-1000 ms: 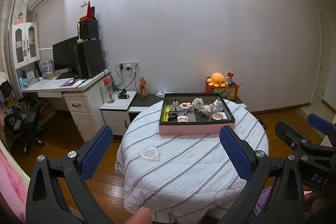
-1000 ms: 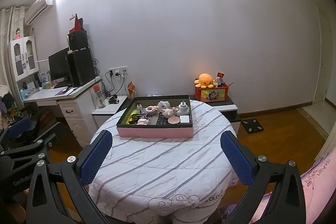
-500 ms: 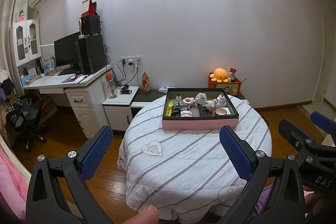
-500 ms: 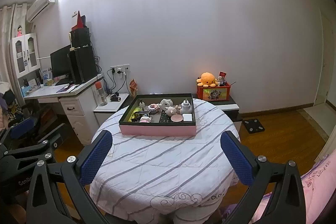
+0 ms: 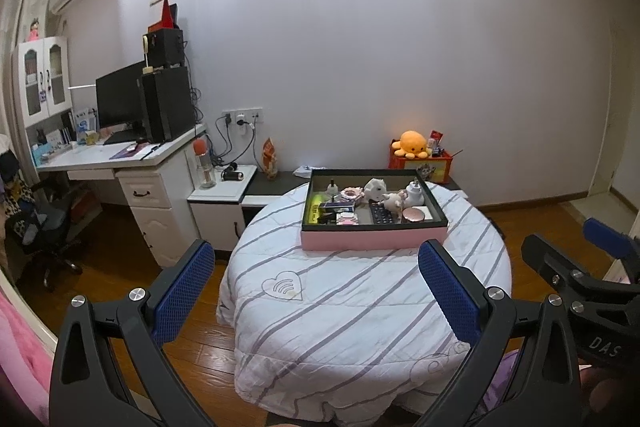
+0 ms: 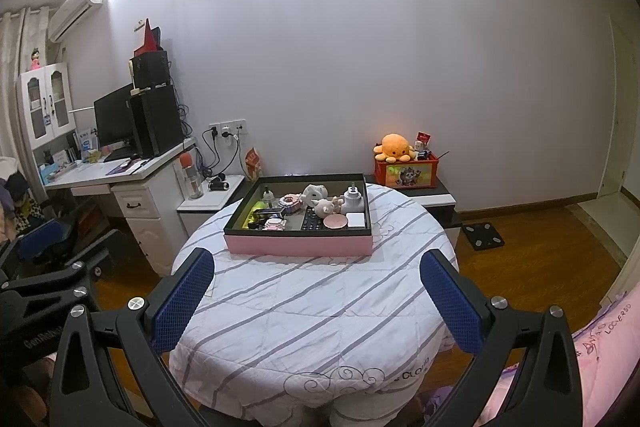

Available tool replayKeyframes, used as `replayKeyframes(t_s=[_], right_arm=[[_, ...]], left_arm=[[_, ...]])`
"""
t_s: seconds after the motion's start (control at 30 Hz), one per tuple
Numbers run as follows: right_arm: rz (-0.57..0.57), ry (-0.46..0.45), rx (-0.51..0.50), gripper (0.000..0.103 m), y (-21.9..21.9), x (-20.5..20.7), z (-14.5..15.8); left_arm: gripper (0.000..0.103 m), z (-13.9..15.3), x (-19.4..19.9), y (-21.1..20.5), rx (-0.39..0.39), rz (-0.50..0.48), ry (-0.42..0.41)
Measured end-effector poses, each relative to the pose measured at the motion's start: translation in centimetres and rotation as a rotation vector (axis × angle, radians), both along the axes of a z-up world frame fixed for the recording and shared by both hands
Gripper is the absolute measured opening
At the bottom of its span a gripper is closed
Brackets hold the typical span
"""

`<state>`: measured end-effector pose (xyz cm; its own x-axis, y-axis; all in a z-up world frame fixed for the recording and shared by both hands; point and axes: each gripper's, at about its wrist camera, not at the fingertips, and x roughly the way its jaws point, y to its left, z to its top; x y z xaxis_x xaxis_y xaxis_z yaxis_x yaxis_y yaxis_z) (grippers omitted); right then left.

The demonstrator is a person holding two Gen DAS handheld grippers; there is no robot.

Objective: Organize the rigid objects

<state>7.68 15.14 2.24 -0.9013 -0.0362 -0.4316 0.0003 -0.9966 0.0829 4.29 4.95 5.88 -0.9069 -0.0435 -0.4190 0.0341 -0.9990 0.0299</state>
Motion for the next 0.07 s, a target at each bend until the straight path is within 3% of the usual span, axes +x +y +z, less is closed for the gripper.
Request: replayKeyframes(t_s=[0.07], right_arm=[[-0.002,-0.001,-0.001,0.103,0.08,-0.05,-0.02]], left_arm=[[0.103,-0.01,-0.03,-0.08,0.000,0.004,0.002]])
